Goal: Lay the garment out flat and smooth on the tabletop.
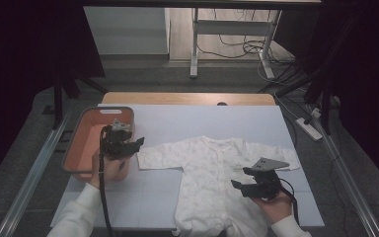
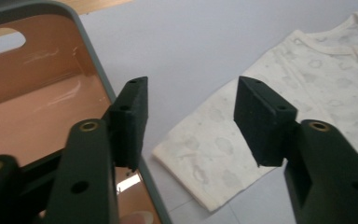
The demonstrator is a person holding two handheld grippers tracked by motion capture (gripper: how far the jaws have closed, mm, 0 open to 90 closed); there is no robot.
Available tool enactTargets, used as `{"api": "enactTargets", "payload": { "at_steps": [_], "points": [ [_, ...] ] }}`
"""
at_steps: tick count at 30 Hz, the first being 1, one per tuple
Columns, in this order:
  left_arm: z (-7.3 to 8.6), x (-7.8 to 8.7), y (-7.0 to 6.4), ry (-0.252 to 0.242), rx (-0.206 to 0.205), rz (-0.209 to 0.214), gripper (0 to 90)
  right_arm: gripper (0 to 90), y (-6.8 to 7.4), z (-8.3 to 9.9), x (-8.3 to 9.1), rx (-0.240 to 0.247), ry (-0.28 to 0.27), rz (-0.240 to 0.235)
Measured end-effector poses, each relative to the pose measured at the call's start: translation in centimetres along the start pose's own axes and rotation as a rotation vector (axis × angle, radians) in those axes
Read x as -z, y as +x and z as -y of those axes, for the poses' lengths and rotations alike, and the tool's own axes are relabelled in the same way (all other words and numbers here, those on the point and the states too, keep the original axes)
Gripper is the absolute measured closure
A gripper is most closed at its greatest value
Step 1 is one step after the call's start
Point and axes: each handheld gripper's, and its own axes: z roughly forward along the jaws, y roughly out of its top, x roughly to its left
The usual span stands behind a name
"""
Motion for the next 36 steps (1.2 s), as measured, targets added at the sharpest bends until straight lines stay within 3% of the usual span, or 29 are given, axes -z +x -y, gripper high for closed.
{"api": "enactTargets", "payload": {
  "at_steps": [7,13,16,19,23,26,28,31,34,36],
  "points": [
    [0.2,0.4,-1.7,-0.034,-0.039,0.074,38.5,32.5,0.5,-0.3,0.0,-0.015,-0.014,-0.033],
    [0.5,0.1,-2.7,-0.038,-0.06,0.136,36.0,32.3,4.1,-0.8,-0.4,0.087,0.035,-0.117],
    [0.7,0.0,-3.0,-0.035,-0.072,0.145,35.6,33.8,5.4,0.1,0.0,0.121,0.076,-0.134],
    [0.9,-0.1,-3.4,-0.032,-0.086,0.152,35.2,41.0,5.9,1.3,0.5,0.114,0.111,-0.156],
    [1.0,-0.3,-3.7,-0.029,-0.095,0.159,34.6,60.7,7.1,2.1,0.9,0.118,0.147,-0.23],
    [0.8,-0.3,-3.8,-0.034,-0.097,0.163,34.6,70.2,7.9,2.8,0.0,0.153,0.24,-0.197],
    [0.6,-0.4,-3.8,-0.04,-0.099,0.168,34.6,76.2,7.5,3.0,-0.8,0.129,0.276,-0.195],
    [0.4,-0.4,-3.7,-0.047,-0.1,0.173,34.6,80.5,7.2,3.1,-1.3,0.086,0.3,-0.227],
    [0.2,-0.3,-3.6,-0.055,-0.104,0.179,34.7,81.3,7.4,3.3,-0.8,0.09,0.309,-0.252],
    [0.1,-0.3,-3.5,-0.061,-0.102,0.185,34.7,81.4,8.0,3.7,0.2,0.073,0.302,-0.311]
  ]
}}
